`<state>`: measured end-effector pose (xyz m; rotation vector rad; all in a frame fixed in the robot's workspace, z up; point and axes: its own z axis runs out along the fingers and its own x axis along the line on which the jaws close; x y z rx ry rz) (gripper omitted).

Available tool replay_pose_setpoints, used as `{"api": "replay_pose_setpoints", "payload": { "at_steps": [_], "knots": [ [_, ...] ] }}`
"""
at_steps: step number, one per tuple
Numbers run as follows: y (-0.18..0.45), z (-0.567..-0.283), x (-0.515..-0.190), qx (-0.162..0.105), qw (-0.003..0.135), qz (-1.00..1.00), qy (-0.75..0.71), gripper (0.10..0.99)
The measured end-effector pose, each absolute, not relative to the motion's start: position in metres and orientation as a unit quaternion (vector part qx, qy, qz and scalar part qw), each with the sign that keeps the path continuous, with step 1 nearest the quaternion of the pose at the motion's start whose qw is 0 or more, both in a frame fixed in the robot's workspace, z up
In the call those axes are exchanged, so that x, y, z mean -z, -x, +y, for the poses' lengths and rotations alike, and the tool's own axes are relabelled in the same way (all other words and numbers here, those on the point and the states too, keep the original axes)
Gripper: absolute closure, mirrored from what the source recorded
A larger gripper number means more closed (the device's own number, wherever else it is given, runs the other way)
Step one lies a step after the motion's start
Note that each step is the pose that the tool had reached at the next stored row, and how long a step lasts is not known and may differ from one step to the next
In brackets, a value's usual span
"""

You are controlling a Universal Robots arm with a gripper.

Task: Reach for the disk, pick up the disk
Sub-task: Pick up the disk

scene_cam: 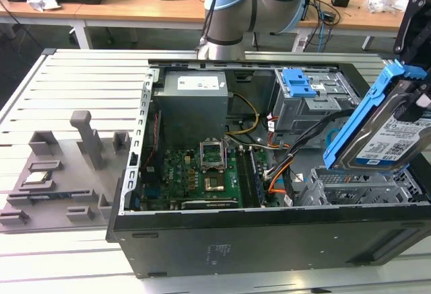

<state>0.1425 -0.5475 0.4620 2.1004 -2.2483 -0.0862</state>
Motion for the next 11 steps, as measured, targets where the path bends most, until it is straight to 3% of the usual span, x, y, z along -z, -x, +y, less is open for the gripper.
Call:
{"api": "replay_pose_setpoints", "payload": {
  "at_steps": [11],
  "knots": [
    [-0.144, -0.547, -0.450, 0.027, 0.034, -0.716, -0.697, 0.722]
  ]
}}
